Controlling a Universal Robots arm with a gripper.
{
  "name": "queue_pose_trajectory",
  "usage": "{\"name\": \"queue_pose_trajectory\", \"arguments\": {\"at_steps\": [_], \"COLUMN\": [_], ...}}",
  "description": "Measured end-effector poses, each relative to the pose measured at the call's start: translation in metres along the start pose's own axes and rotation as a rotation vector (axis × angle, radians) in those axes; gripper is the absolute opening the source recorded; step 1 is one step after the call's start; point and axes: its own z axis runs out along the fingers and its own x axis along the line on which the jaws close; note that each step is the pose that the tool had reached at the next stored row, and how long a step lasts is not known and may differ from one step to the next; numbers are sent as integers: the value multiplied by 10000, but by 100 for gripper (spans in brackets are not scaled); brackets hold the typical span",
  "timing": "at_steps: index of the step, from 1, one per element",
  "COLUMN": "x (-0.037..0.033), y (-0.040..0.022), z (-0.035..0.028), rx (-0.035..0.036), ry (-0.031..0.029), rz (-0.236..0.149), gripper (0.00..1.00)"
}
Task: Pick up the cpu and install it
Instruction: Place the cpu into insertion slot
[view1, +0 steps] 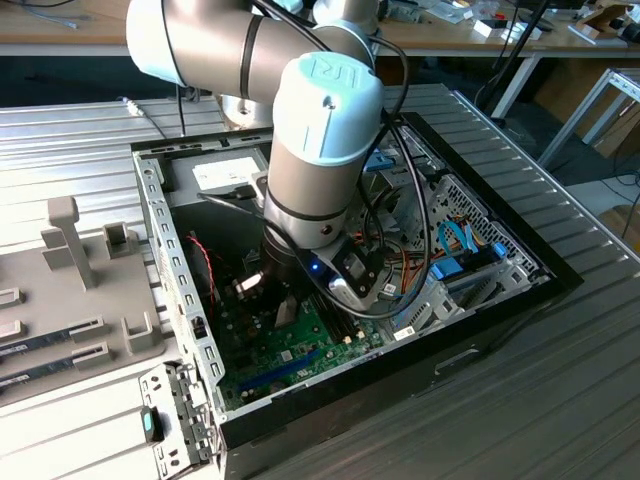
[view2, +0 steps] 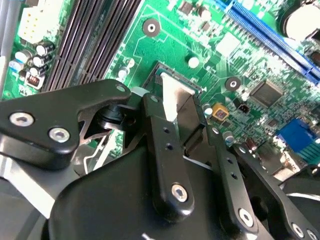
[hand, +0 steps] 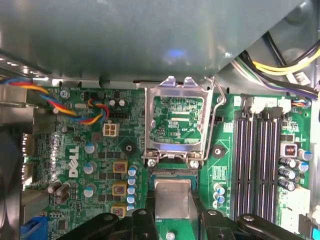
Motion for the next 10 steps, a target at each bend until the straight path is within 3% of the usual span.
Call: {"name": "queue_pose_trajectory", "arguments": {"at_steps": [10], "x": [-2], "y": [22], "z": [0], "rx": [0], "ry": [0], "rz": [-1], "gripper": [40]}}
